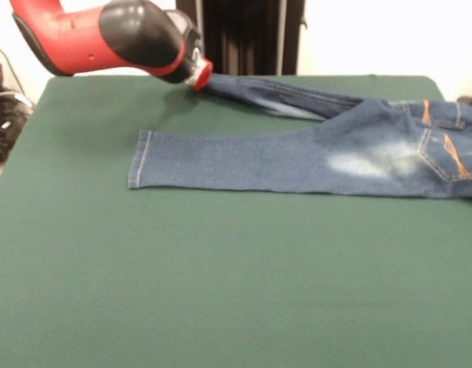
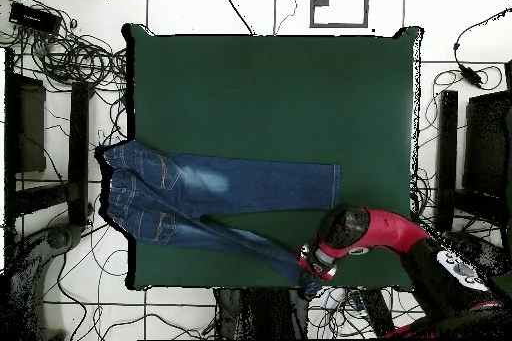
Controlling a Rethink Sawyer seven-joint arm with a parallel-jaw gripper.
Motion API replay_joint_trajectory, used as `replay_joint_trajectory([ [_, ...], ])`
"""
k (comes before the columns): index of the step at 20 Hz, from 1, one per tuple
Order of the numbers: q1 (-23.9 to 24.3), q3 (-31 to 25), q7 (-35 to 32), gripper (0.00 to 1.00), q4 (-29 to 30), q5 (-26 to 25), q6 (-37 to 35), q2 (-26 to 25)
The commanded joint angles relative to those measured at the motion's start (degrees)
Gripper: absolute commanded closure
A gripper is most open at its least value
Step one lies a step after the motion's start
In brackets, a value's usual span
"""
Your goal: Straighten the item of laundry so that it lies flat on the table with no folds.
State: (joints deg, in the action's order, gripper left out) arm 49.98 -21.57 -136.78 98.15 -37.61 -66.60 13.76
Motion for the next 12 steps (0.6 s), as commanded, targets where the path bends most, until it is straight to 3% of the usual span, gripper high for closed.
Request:
replay_joint_trajectory([
  [1,0.0,-7.7,20.8,1.00,-9.8,1.6,-4.3,-1.5],
  [12,-0.1,-8.1,19.2,1.00,-11.5,-1.7,0.2,-3.6],
])
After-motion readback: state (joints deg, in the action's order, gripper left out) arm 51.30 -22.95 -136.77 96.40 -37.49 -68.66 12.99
